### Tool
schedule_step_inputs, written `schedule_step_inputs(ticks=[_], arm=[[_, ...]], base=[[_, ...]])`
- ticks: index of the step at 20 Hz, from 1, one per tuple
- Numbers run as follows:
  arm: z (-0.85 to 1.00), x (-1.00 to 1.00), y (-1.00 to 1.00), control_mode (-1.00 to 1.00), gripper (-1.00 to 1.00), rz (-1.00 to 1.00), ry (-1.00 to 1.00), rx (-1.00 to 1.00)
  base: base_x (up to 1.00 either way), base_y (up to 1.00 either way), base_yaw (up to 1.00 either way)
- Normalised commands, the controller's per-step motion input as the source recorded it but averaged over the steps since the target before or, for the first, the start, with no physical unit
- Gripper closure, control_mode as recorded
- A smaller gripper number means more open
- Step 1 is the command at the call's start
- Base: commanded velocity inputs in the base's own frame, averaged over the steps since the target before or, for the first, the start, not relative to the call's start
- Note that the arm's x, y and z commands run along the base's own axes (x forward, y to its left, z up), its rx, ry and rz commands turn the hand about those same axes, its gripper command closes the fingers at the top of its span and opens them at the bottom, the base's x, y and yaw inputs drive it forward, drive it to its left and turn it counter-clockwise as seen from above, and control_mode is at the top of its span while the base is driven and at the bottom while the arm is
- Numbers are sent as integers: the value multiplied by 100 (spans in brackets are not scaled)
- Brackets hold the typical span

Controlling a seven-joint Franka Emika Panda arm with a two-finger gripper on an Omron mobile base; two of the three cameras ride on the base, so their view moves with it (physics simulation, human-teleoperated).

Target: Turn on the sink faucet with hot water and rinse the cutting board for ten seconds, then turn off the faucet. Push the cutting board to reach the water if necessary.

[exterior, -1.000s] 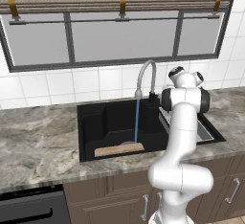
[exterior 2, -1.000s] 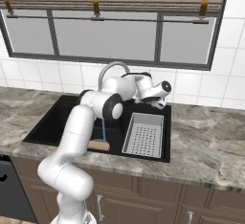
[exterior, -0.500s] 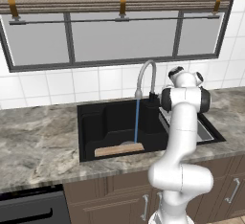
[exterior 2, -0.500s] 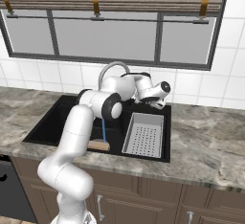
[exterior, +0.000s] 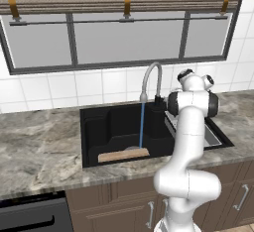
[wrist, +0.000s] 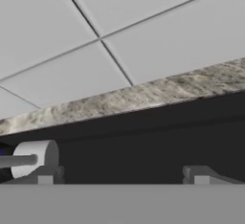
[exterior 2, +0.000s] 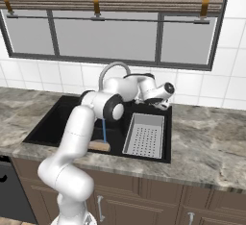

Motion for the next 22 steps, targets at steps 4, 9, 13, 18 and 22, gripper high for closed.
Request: schedule_step_inputs(ticks=[4,9,13,18,22], arm=[[2,0,-36,-100,-100,0,0,0],[9,0,-1,-100,-100,0,0,0],[11,0,21,-100,-100,0,0,0],[13,4,14,-100,-100,0,0,0],[6,8,8,-100,-100,0,0,0]], base=[[0,0,0],[0,0,0],[0,0,0],[0,0,0],[0,0,0]])
